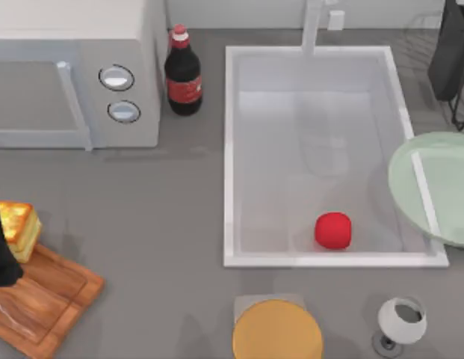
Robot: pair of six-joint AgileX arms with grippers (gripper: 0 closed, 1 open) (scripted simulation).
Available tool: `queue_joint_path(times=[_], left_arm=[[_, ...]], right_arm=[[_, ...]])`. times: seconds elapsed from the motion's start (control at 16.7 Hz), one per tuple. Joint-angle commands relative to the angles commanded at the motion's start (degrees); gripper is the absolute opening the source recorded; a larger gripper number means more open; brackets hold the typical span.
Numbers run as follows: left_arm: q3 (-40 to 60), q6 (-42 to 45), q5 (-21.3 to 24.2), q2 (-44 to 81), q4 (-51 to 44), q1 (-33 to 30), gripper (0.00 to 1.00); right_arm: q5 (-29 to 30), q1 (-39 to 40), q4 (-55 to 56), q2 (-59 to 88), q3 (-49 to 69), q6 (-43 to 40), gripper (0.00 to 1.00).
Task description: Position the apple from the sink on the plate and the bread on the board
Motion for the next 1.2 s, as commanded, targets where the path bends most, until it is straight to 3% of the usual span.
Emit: queue_joint_path(times=[0.84, 1.2], left_arm=[[0.0, 0.0, 0.0, 0.0, 0.0, 0.0, 1.00], [0.0, 0.0, 0.0, 0.0, 0.0, 0.0, 1.00]], right_arm=[[0.1, 17.6, -39.6, 81.3, 60.3, 18.3, 1.00], [0.1, 22.6, -51.0, 105.0, 77.7, 23.5, 1.00]])
